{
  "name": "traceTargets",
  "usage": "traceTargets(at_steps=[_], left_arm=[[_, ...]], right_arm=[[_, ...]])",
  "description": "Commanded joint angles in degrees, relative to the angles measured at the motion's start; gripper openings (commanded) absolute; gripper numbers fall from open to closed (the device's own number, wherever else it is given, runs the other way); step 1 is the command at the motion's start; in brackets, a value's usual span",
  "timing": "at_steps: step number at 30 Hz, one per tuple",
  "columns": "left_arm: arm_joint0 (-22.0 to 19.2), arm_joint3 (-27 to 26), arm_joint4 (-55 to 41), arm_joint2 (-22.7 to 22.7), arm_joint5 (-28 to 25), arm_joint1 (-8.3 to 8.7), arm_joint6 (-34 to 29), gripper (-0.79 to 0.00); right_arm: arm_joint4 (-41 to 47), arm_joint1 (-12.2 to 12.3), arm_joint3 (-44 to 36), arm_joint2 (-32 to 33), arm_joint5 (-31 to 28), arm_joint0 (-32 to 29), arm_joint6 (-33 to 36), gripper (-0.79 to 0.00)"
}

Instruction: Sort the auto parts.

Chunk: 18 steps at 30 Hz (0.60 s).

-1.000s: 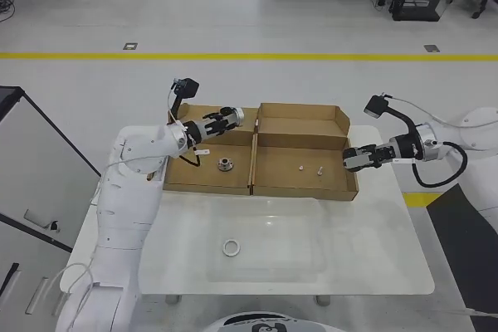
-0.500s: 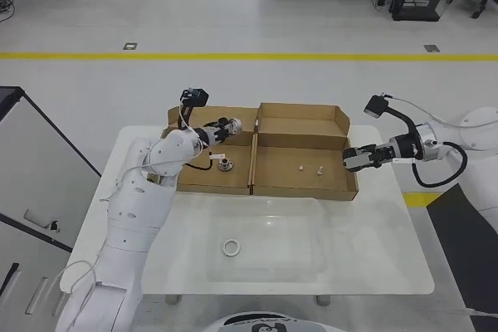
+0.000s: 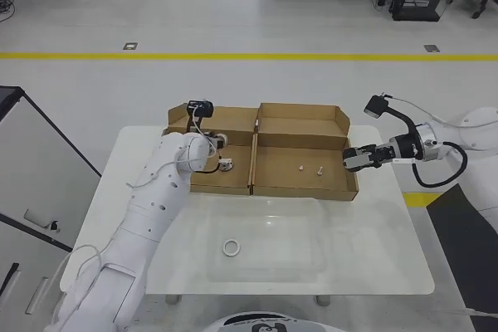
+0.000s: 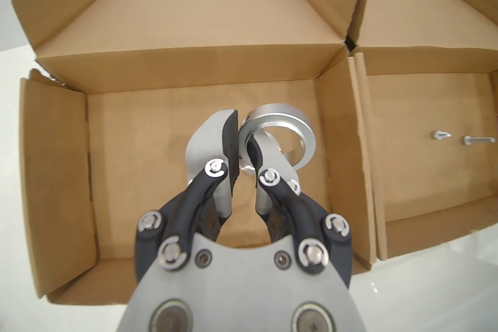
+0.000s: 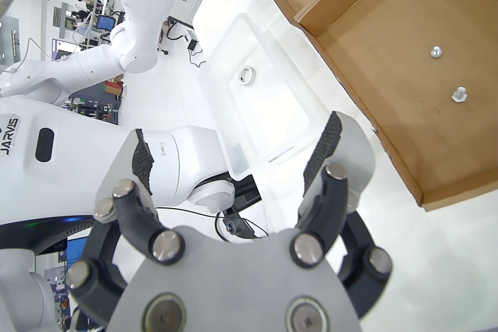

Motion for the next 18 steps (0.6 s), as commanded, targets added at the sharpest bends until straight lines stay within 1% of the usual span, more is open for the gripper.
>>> traceTargets(at_steps=[1,7,18], left_arm=[[-0.2,1.2,2.5,0.9,0.6,-0.04,0.0,-0.785],[-0.6,3.2,5.4,1.7,0.9,-0.12,-1.2,-0.785],[1.1,2.5,9.2,0.6,-3.2,0.72,-5.5,-0.785]], right_arm=[[0.0,0.0,0.0,0.0,0.0,0.0,0.0,0.000],[0.0,0.0,0.0,0.0,0.0,0.0,0.0,0.000],[0.0,0.0,0.0,0.0,0.0,0.0,0.0,0.000]])
